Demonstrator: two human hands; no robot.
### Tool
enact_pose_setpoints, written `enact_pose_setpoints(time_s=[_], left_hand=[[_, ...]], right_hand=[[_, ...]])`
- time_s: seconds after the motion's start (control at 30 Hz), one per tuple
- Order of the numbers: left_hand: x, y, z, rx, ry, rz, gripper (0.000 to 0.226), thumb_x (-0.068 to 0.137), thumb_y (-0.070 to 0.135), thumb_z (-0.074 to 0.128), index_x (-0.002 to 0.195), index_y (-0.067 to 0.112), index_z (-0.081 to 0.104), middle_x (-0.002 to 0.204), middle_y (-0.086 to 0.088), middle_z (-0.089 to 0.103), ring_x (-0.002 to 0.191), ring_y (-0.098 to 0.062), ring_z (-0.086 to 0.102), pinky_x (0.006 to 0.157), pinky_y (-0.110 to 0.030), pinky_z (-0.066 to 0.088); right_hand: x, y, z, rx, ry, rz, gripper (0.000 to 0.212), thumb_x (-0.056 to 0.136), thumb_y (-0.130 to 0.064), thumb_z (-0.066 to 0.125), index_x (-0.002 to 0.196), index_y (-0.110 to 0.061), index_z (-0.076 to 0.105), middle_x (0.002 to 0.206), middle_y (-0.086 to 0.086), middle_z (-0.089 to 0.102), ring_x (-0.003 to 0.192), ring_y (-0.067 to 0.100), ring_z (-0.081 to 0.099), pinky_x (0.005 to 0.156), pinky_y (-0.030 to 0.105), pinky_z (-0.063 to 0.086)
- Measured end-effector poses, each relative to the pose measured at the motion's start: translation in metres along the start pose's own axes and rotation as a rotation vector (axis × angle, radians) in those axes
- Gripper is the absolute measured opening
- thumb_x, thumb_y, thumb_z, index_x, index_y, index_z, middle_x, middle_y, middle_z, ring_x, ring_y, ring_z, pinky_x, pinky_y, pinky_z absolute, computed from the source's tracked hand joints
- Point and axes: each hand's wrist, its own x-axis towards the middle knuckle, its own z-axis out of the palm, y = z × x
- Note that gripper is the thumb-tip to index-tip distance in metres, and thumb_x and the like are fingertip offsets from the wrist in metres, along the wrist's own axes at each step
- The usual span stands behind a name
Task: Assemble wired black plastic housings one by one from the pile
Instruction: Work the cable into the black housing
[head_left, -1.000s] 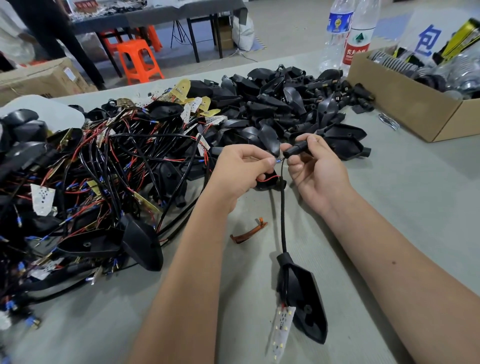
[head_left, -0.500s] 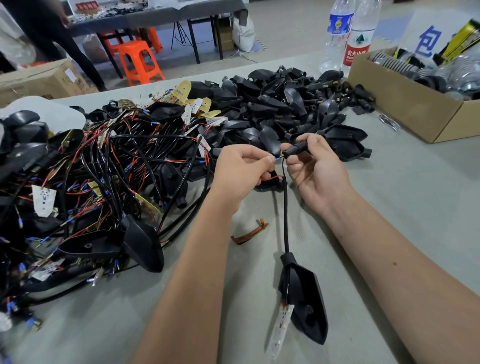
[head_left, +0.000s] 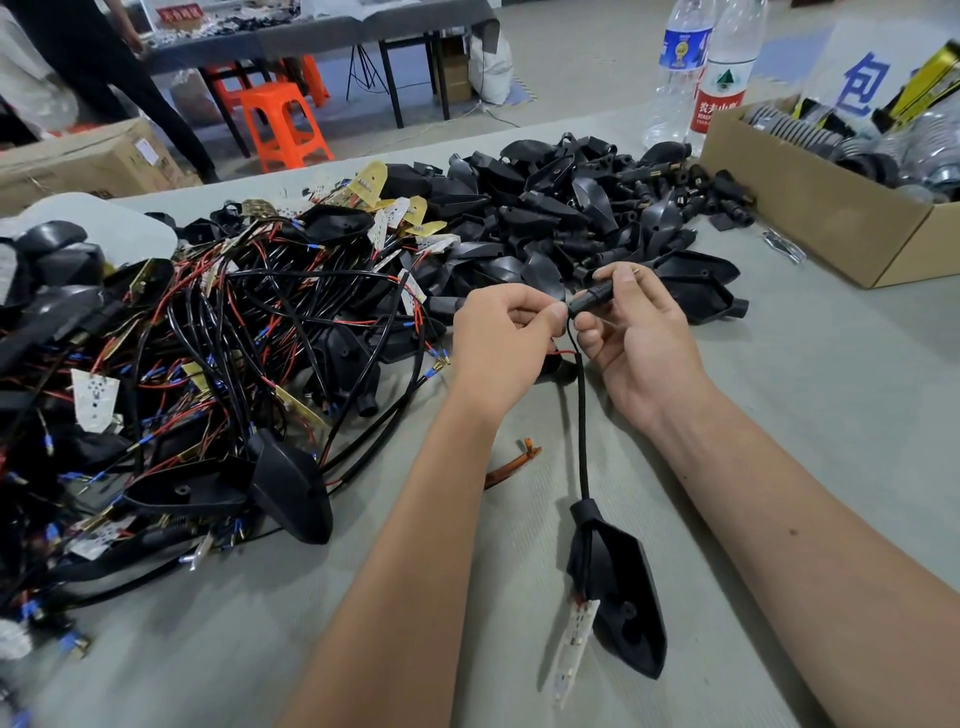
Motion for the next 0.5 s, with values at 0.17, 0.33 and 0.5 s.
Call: enact_pose_setpoints(time_s=[0.17,0.33,0.5], left_hand=[[0.003,-0.002,-0.008,-0.222,0.014,-0.13,0.013,0.094,0.007,0.07,0.083,0.013,0.076,0.08,-0.01,0.077,0.072,-0.015,0.073,0.068,-0.023,0.056],[0.003,-0.002,-0.01,-0.236,-0.012,-0.16,0.016,0.092,0.003,0.07,0.079,0.01,0.076,0.071,-0.004,0.074,0.066,-0.012,0.071,0.061,-0.019,0.054],[-0.002,0.001,0.005,-0.198,-0.036,-0.125,0.01,0.091,0.002,0.072,0.083,0.005,0.077,0.073,-0.011,0.072,0.065,-0.013,0.068,0.061,-0.018,0.054]], right_hand=[[0.003,-0.002,-0.003,0.153,0.069,0.03,0.026,0.109,-0.019,0.048,0.09,-0.012,0.065,0.081,0.011,0.064,0.058,0.014,0.061,0.051,0.018,0.05],[0.004,-0.001,-0.002,0.152,0.066,0.036,0.026,0.109,-0.019,0.049,0.09,-0.012,0.066,0.079,0.01,0.063,0.058,0.013,0.061,0.052,0.018,0.051],[0.002,0.001,-0.002,0.053,0.004,0.001,0.021,0.108,-0.021,0.052,0.096,-0.01,0.066,0.076,0.007,0.066,0.057,0.013,0.06,0.052,0.019,0.051]])
